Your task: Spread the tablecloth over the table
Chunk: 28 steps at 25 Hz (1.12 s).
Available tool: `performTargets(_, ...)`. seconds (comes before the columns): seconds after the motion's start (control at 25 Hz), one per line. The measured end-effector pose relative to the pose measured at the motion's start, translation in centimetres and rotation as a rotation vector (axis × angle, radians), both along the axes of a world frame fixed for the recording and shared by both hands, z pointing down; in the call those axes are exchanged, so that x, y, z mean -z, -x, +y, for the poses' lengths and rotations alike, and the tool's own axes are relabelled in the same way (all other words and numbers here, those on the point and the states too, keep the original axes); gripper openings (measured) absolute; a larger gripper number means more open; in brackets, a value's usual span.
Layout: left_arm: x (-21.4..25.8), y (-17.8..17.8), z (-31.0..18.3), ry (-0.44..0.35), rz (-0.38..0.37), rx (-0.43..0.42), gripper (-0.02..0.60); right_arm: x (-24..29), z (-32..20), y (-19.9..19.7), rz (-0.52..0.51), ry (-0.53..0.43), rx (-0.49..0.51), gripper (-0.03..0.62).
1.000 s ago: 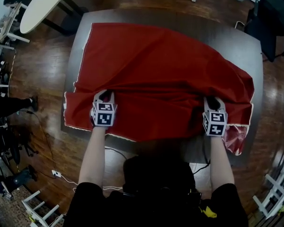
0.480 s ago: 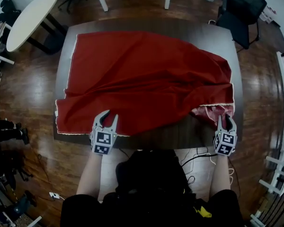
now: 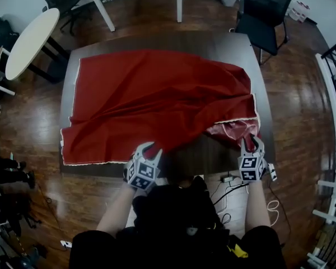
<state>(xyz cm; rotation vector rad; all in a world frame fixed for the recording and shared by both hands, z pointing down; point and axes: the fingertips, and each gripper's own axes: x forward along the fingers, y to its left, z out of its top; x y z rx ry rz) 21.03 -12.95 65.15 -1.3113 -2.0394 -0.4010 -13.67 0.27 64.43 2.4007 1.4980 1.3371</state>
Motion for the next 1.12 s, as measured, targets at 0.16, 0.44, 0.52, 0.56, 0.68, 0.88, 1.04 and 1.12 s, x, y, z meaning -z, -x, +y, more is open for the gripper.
performTargets(0.16,1.5,0.5,1.9,-0.003,0.008,0.062,0.114,-0.1,2.7,-3.4,-0.092,0.022,0.221,0.127)
performTargets(0.44,1.4,2.5,3.7,-0.035,0.035,0.168,0.114,-7.3,5.7,-6.2,-0.514,0.036,0.663,0.127)
performTargets(0.52,1.2,2.5,3.3,-0.048,0.044,0.199,0.114,-7.7,6.0,-6.6,-0.524,0.024,0.703,0.127)
performTargets(0.56,1.1,2.4,3.0,-0.052,0.048,0.213,0.114,-7.6,6.2,-6.9,-0.514,0.020,0.710,0.127)
performTargets(0.68,0.6,1.7,2.0,-0.064,0.060,0.249,0.114,-8.8,6.5,-6.5,-0.496,0.014,0.699,0.127)
performTargets(0.88,0.0,1.0,0.5,-0.078,0.058,0.280,0.114,-7.3,6.8,-6.9,-0.528,0.049,0.728,0.051)
performTargets(1.04,-0.4,0.0,-0.4,-0.085,0.061,0.294,0.114,-9.0,7.6,-7.0,-0.544,0.039,0.689,0.012)
performTargets(1.12,-0.7,-0.4,-0.8,-0.088,0.073,0.298,0.114,-7.7,7.4,-7.1,-0.514,0.052,0.668,0.011)
